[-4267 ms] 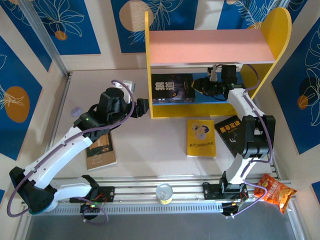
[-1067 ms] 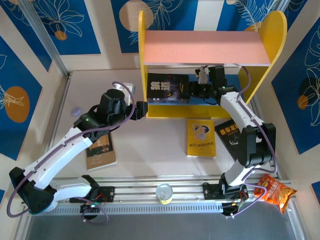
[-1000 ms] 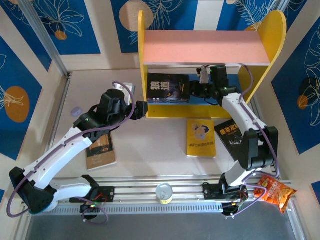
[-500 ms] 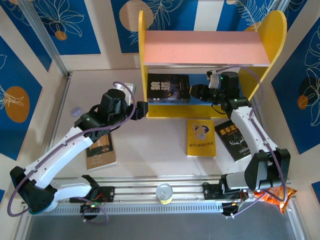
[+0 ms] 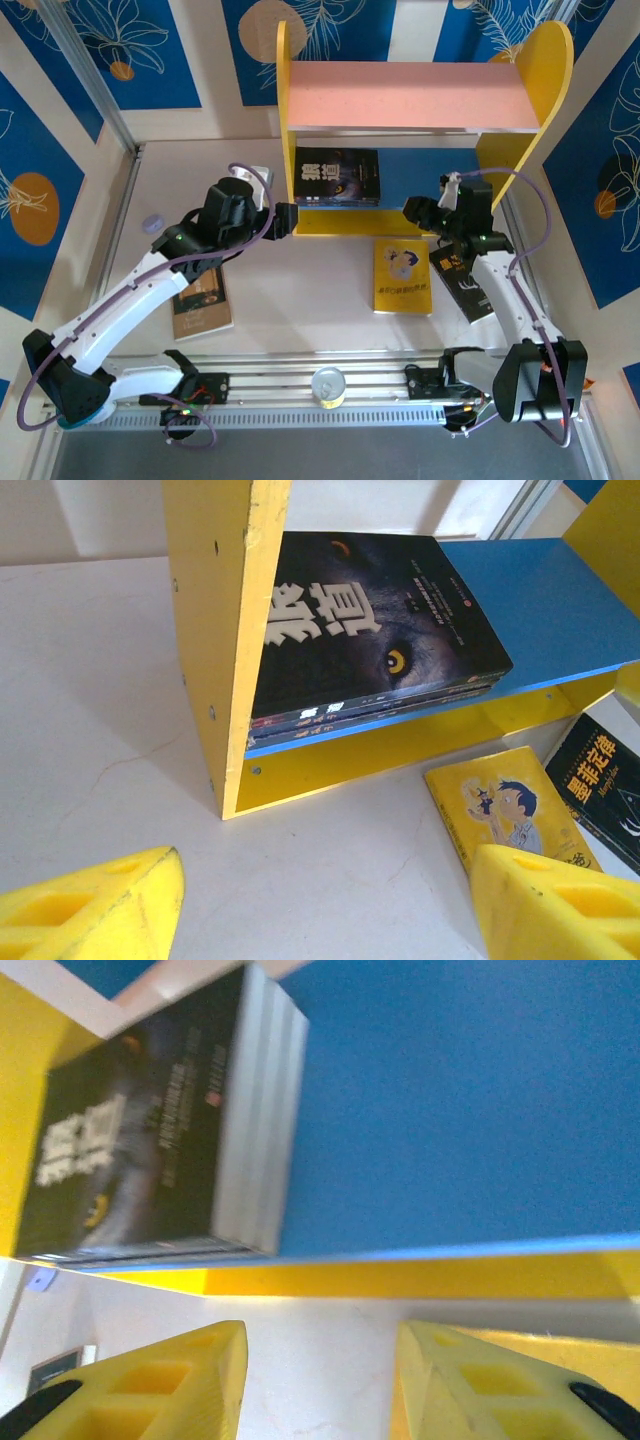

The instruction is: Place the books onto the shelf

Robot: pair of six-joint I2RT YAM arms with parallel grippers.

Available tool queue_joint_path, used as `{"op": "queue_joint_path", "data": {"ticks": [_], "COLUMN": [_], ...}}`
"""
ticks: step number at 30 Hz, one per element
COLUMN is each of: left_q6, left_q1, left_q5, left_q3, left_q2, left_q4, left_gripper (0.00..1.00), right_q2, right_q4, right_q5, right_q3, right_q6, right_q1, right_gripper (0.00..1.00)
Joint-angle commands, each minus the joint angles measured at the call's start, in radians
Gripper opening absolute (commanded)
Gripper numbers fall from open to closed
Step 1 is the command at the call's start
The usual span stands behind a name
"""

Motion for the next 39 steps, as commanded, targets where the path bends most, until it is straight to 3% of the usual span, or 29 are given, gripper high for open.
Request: {"op": "queue_joint_path", "data": {"ticks": [1, 7, 17, 39], "left_q6": [0.003, -0.059, -0.112, -0.107], "left_q1": [0.013, 0.012, 0.012, 0.012], "left_q5": [0.012, -0.048, -0.016, -0.011], "left_q3": [-0.007, -0.085, -0.156, -0.135], "left_q2": [0.004, -0.007, -0.049, -0.033], "left_q4": [0.017, 0.014, 0.044, 0.016], "left_gripper": [0.75, 0.75, 0.75, 0.74], "right_q2": [-0.030, -0.010, 0.058, 0.226], "right_q4": [0.021, 0.047, 0.095, 0.170], "right_q5": [0.020, 0.004, -0.008, -0.091], "right_q3": [-0.050, -0.095, -0.076, 0.015], "right_q6": [0.040, 0.050, 0.043, 0.035], "right_q1": [-0.021, -0.045, -0.084, -0.158], "right_gripper": [0.45, 0.45, 0.45, 0.44]}}
